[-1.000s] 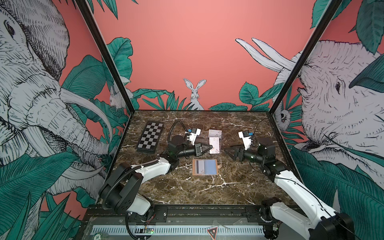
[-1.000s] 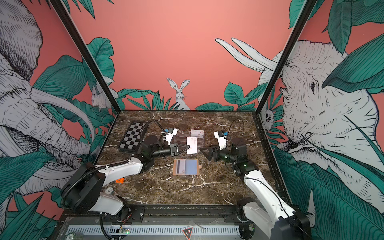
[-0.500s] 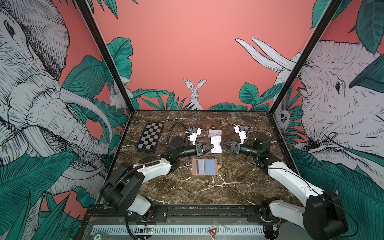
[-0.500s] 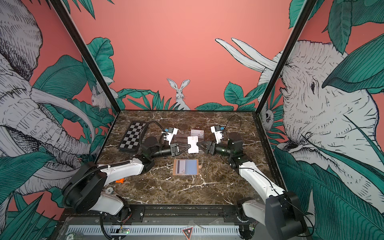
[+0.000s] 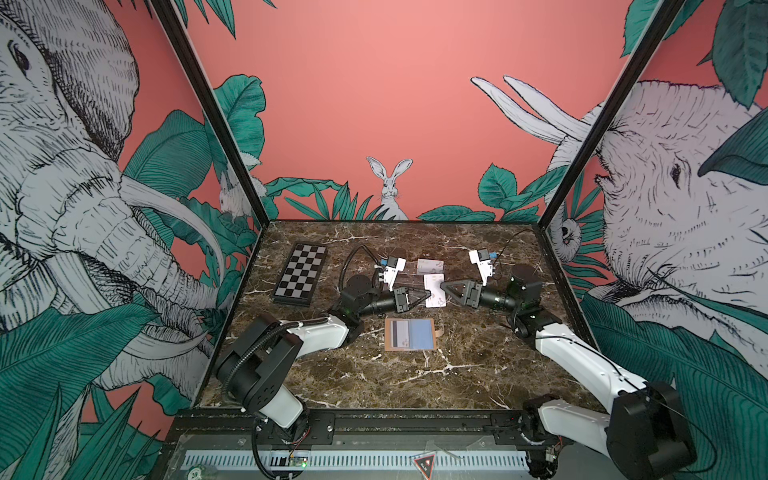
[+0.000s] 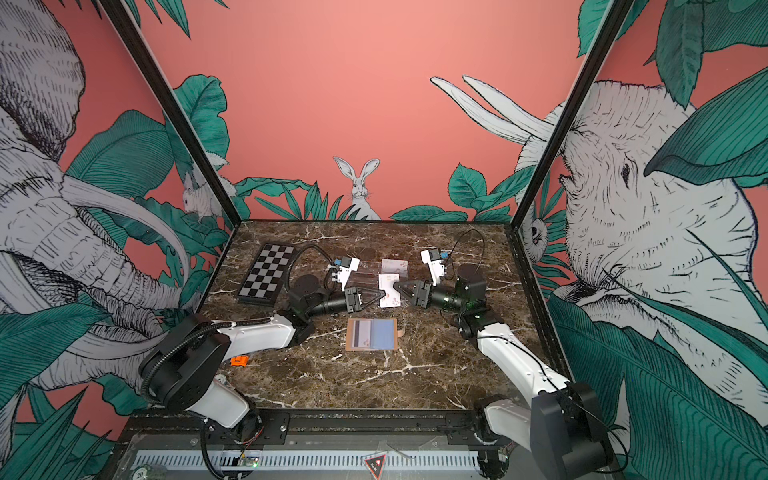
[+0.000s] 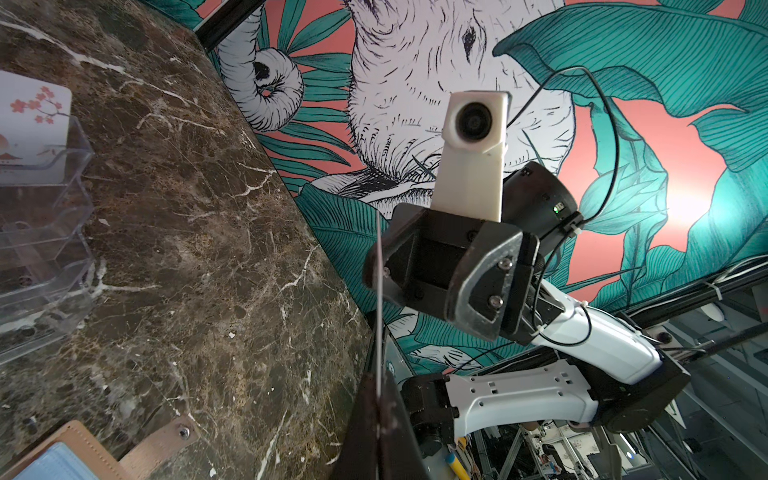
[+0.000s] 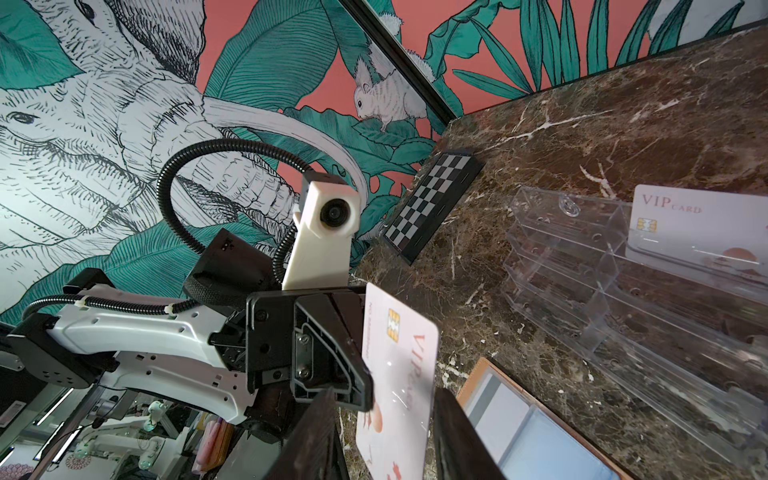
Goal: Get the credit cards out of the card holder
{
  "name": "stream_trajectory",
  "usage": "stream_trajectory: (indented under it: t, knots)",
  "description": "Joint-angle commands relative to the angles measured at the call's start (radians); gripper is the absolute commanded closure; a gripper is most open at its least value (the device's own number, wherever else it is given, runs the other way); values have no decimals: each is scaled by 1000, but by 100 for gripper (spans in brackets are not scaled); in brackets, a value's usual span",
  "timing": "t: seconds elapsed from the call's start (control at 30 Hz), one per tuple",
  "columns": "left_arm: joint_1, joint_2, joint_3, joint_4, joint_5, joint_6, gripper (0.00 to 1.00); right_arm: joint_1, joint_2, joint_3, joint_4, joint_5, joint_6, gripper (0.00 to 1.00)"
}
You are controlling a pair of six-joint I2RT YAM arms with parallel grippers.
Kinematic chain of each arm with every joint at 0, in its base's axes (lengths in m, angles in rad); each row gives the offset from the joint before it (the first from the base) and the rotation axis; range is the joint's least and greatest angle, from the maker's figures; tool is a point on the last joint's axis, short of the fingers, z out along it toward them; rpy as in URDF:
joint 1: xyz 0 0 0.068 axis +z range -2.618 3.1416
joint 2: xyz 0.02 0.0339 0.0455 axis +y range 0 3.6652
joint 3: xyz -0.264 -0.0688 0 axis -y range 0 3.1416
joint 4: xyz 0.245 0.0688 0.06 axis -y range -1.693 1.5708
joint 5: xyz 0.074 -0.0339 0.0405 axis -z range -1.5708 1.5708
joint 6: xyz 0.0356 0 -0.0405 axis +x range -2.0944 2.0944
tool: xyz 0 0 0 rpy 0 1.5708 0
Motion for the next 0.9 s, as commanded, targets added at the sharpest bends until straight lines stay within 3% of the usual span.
stream_trajectory:
  t: [0.0,0.37,0.7,0.77,0.8,0.87]
  knots:
    - [-6,6,5,88,10,-31,100,5,5,-10,51,-18,5,63]
    - [-6,17,10,123,13,-50,100,5,19,-42,106,-14,36,72]
    - [-5,36,16,148,17,-66,100,8,5,-57,157,-46,76,100]
    - [-6,41,11,160,16,-70,100,9,3,-56,147,-52,67,100]
    - [-6,40,9,163,18,-70,97,9,1,-55,131,-58,57,100]
    - [-6,30,-3,161,2,-65,64,9,-16,-57,101,-55,33,100]
